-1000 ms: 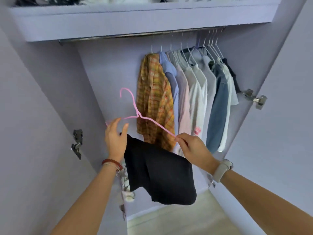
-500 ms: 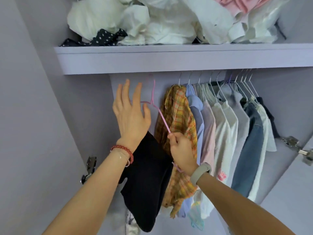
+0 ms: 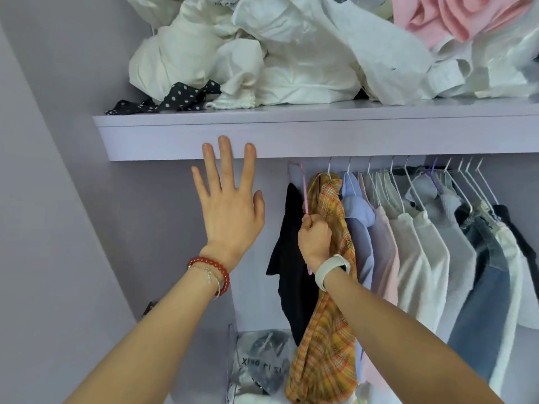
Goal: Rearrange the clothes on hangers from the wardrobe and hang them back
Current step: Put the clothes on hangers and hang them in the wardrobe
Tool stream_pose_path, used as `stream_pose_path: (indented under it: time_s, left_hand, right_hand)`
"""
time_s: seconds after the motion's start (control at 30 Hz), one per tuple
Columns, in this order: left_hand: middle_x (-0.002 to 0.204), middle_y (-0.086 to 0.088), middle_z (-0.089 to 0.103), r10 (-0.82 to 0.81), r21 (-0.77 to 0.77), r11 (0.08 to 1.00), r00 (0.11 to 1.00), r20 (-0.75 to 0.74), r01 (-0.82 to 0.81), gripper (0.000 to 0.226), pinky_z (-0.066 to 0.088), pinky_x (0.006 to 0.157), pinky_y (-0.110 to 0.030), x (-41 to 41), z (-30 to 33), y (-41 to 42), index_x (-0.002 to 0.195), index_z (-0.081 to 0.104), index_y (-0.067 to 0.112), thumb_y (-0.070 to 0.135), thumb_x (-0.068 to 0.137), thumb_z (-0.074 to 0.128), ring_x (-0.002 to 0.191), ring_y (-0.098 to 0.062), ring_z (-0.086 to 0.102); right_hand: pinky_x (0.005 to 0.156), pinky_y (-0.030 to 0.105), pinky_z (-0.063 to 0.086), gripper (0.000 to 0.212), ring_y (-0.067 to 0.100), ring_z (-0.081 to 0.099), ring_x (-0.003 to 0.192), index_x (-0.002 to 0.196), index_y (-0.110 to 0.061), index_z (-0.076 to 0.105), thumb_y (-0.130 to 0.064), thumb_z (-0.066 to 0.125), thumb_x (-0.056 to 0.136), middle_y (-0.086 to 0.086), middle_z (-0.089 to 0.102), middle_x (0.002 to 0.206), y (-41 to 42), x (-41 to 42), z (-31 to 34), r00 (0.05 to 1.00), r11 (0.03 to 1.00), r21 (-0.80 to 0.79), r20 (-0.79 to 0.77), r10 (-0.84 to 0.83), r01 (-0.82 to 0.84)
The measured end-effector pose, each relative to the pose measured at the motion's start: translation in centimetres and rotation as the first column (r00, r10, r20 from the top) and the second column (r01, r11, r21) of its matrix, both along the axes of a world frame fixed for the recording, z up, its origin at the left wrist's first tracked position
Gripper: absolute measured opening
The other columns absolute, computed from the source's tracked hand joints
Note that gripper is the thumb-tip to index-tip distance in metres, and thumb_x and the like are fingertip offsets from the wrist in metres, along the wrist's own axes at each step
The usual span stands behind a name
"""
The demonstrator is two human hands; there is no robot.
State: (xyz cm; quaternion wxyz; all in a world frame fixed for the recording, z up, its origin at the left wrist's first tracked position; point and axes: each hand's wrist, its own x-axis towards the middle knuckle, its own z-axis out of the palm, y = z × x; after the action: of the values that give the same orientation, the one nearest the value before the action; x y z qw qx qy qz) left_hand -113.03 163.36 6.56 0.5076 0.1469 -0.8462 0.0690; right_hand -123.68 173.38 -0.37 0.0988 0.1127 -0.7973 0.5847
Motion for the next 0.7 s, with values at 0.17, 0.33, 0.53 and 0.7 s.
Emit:
stream_pose_path:
  time_s: [0.17,0.33,0.53,0.7]
  left_hand:
    - [0.153,-0.022,0.006,-0.02,0.057,0.998,1.0,0.018,0.019,0.076,0.012,0.107,-0.064,0.3,0.3,0.3,0.147,0.008,0.02,0.025,0.083,0.049,0.14,-0.042,0.001]
    - [0.155,-0.018,0.002,-0.059,0.109,0.993,0.997,0.059,0.052,0.078,0.01,0.106,-0.065,0.9,0.5,0.6,0.147,0.005,0.023,0.024,0.083,0.049,0.141,-0.038,-0.003]
    - [0.155,-0.014,0.004,-0.124,0.179,0.979,0.984,0.13,0.099,0.07,0.008,0.108,-0.061,2.8,-1.0,1.3,0.147,0.017,0.021,0.024,0.084,0.045,0.142,-0.035,-0.002]
    - [0.155,-0.013,0.006,-0.197,0.312,0.941,0.96,0.197,0.129,0.066,0.002,0.11,-0.057,5.1,-5.1,3.2,0.147,0.02,0.021,0.019,0.089,0.051,0.142,-0.034,-0.004]
  right_hand:
    - [0.076,0.032,0.04,0.028,0.037,0.055,0.094,0.103,0.006,0.058,-0.01,0.036,0.096,0.023,0.061,0.101,0.3,0.5,-2.2,0.998,0.995,-0.096,0.063,-0.002,0.008]
    - [0.082,0.033,0.041,0.029,0.037,0.055,0.101,0.107,0.006,0.058,-0.01,0.037,0.097,0.025,0.062,0.105,0.2,1.1,-0.8,0.992,0.98,-0.188,0.112,-0.05,0.071]
    - [0.079,0.035,0.043,0.027,0.034,0.055,0.091,0.112,0.004,0.054,-0.005,0.036,0.094,0.025,0.06,0.104,2.0,1.2,-0.4,0.995,0.999,-0.047,0.091,0.03,-0.026]
    - [0.107,0.029,0.028,0.049,0.026,0.034,0.133,0.141,-0.007,0.031,-0.008,0.043,0.092,0.013,0.038,0.142,5.5,4.9,-1.8,0.975,0.973,0.17,-0.136,0.178,-0.154]
